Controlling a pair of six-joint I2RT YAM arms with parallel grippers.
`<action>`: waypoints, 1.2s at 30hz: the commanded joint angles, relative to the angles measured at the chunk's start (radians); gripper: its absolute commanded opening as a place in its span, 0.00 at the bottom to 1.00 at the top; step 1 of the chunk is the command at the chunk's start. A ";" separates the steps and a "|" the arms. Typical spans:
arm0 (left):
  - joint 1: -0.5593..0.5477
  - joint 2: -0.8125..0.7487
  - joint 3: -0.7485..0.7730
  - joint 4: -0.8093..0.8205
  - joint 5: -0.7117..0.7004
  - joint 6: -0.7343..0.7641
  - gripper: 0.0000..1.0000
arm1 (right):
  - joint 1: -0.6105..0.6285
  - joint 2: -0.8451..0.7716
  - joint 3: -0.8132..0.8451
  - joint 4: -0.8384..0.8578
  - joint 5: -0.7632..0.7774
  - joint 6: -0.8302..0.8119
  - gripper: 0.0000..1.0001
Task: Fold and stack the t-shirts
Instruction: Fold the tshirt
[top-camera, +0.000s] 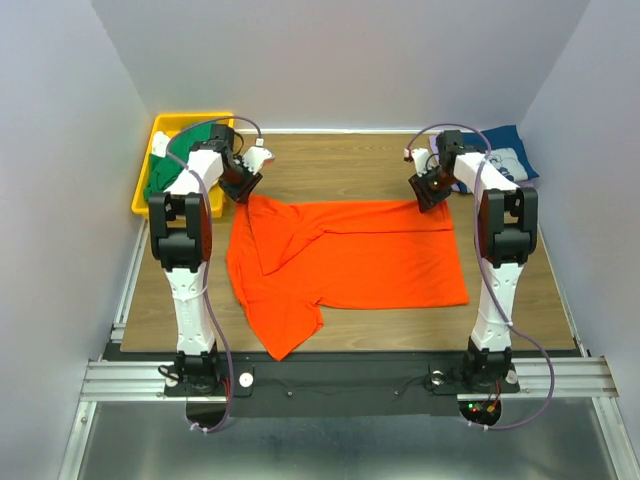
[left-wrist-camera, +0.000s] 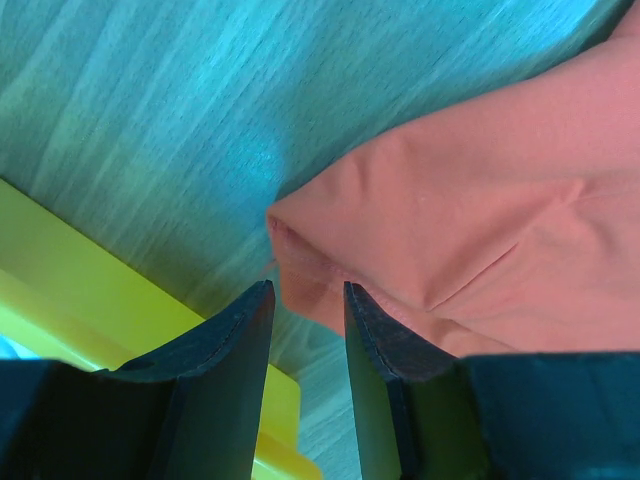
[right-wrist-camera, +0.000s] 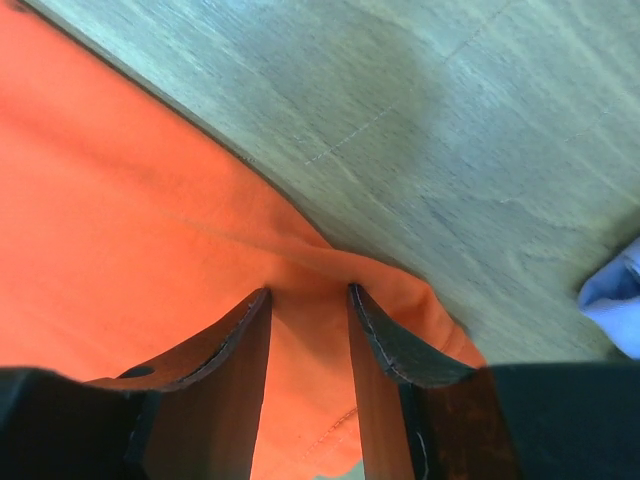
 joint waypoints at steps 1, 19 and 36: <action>-0.001 -0.016 0.046 -0.013 -0.011 0.035 0.46 | 0.010 0.028 -0.006 -0.013 0.020 0.006 0.42; 0.009 0.055 0.043 0.041 -0.039 -0.008 0.05 | 0.007 0.074 -0.020 0.000 0.209 0.012 0.40; 0.034 0.032 0.014 0.142 -0.189 -0.155 0.00 | 0.000 0.091 0.032 0.027 0.306 0.078 0.40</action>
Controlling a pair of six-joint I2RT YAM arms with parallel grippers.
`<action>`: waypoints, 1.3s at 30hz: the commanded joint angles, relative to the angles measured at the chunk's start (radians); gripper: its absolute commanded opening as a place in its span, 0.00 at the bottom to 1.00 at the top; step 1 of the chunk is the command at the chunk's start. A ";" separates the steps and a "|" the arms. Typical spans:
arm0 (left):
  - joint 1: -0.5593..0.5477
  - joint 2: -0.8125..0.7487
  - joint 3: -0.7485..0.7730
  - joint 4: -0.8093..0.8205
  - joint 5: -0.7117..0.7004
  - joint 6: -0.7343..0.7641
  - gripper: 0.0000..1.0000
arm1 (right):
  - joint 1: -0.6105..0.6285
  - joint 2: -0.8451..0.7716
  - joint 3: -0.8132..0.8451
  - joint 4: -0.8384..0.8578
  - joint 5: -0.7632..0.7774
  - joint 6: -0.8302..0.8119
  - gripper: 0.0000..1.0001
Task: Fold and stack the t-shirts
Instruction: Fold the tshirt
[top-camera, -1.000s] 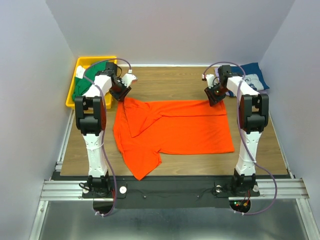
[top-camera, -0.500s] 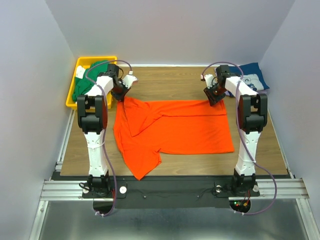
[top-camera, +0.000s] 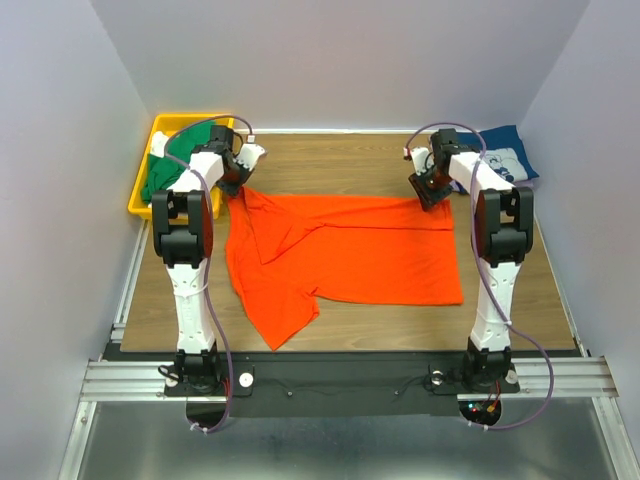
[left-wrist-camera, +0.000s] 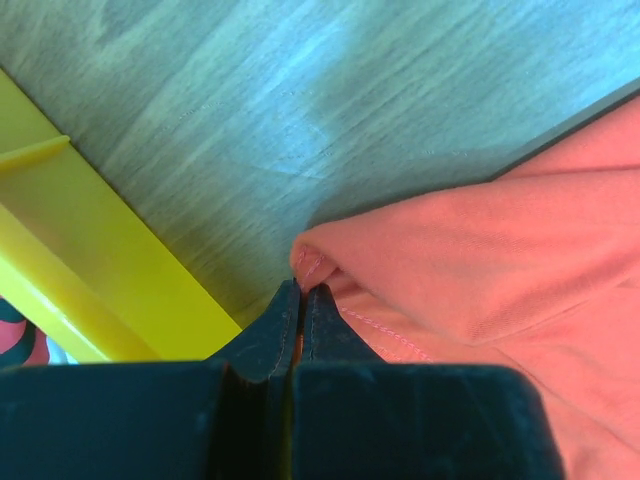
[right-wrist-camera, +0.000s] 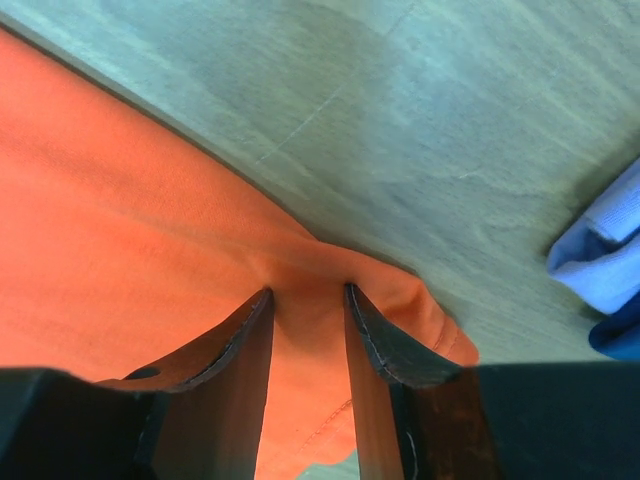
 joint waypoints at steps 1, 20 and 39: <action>0.018 -0.019 0.016 0.021 -0.037 -0.037 0.00 | -0.018 0.096 0.057 0.006 0.101 0.007 0.40; -0.018 -0.293 0.009 -0.045 0.219 -0.060 0.50 | -0.016 -0.169 -0.021 -0.025 -0.075 -0.019 0.53; -0.252 -0.289 -0.295 0.066 0.419 -0.250 0.65 | -0.042 -0.162 -0.134 -0.054 -0.097 0.014 0.49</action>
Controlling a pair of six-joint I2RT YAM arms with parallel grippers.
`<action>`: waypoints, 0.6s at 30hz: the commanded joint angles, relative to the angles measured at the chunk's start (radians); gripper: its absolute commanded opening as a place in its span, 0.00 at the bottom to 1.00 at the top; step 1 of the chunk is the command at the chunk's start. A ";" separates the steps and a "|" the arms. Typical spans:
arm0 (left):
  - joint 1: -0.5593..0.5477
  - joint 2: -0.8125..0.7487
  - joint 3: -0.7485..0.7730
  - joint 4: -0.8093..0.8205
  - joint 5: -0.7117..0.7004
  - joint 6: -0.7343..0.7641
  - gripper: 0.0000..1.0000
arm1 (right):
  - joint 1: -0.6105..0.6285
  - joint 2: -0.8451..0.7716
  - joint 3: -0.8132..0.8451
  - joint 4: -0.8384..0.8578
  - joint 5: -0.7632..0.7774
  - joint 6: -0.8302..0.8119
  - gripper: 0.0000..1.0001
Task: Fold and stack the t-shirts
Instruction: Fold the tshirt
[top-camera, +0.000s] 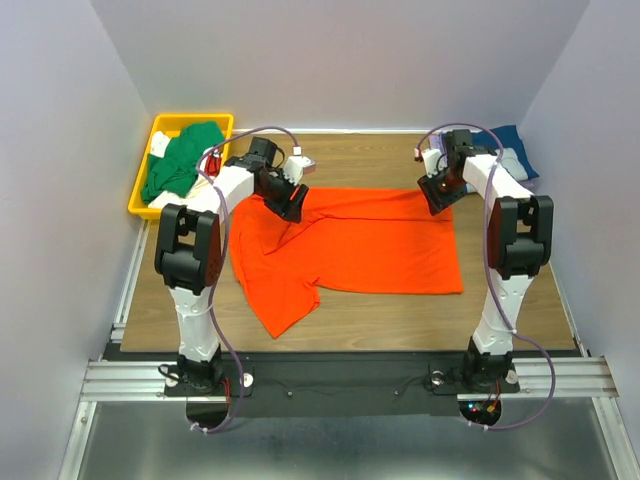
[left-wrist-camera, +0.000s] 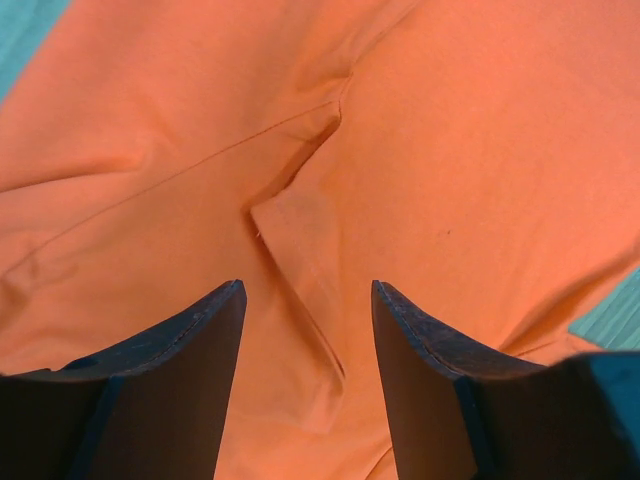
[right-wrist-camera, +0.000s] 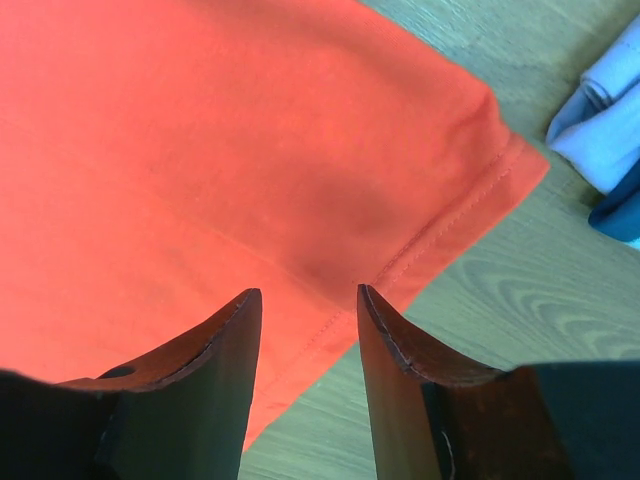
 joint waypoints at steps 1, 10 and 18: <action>-0.010 0.004 -0.010 0.052 0.036 -0.059 0.65 | -0.013 0.008 -0.004 -0.009 -0.018 0.017 0.49; -0.052 0.066 -0.016 0.120 -0.044 -0.118 0.66 | -0.021 0.013 -0.005 -0.014 -0.021 0.016 0.48; -0.065 0.083 -0.019 0.153 -0.109 -0.163 0.65 | -0.024 0.010 -0.008 -0.017 -0.021 0.011 0.48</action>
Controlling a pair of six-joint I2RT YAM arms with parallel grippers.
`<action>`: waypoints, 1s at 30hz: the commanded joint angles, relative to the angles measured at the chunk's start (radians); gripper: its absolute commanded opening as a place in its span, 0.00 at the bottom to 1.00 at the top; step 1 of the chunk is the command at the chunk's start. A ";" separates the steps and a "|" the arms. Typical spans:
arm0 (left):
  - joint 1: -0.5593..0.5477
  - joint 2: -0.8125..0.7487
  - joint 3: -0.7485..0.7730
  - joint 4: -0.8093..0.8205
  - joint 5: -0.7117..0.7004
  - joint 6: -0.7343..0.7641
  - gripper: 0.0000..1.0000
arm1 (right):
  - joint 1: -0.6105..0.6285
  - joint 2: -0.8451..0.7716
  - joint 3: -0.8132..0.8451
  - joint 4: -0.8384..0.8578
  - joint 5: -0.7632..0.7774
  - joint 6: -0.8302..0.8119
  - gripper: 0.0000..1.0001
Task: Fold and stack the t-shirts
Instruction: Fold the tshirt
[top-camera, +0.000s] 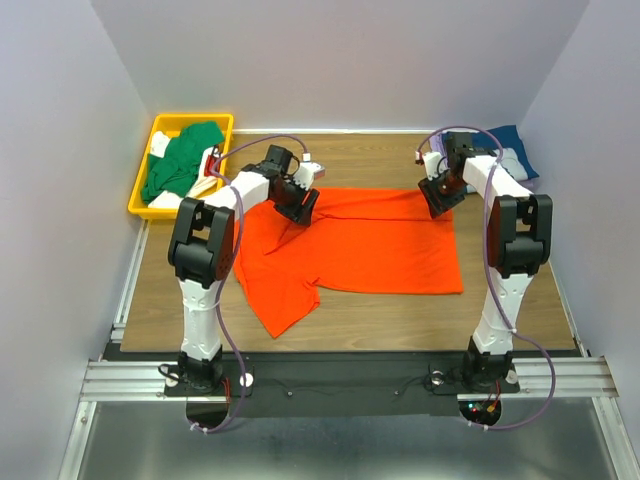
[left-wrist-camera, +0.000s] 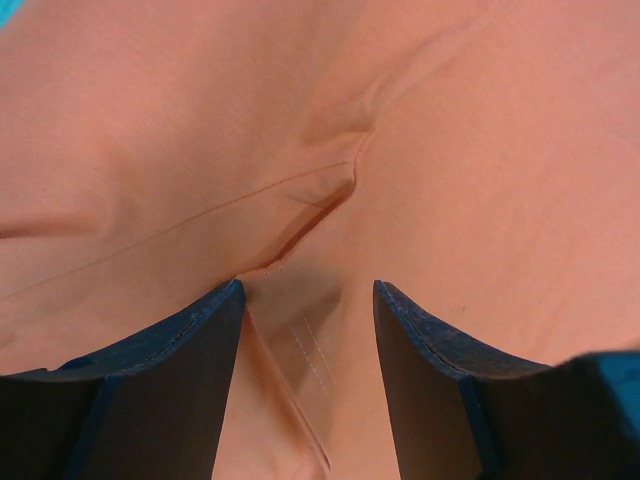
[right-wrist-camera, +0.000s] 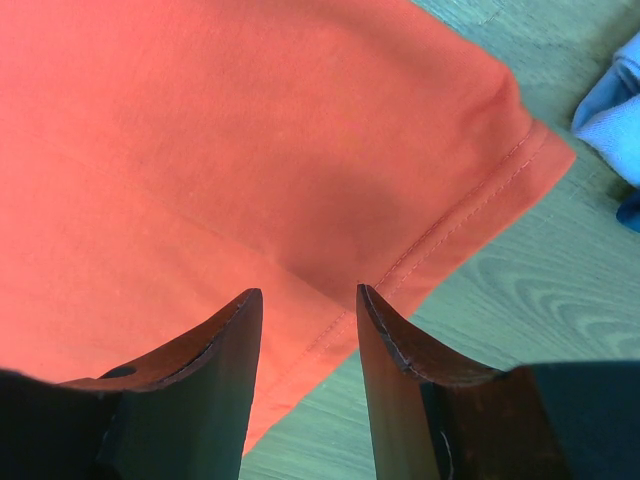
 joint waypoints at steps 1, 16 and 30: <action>-0.008 -0.018 -0.018 0.034 -0.038 -0.030 0.65 | -0.011 -0.006 -0.003 -0.006 -0.011 0.002 0.48; -0.013 -0.105 -0.044 0.023 -0.096 0.042 0.62 | -0.013 -0.002 -0.003 -0.009 -0.016 -0.010 0.48; -0.027 -0.028 -0.001 0.003 0.005 0.038 0.60 | -0.014 0.001 -0.009 -0.009 -0.007 -0.018 0.48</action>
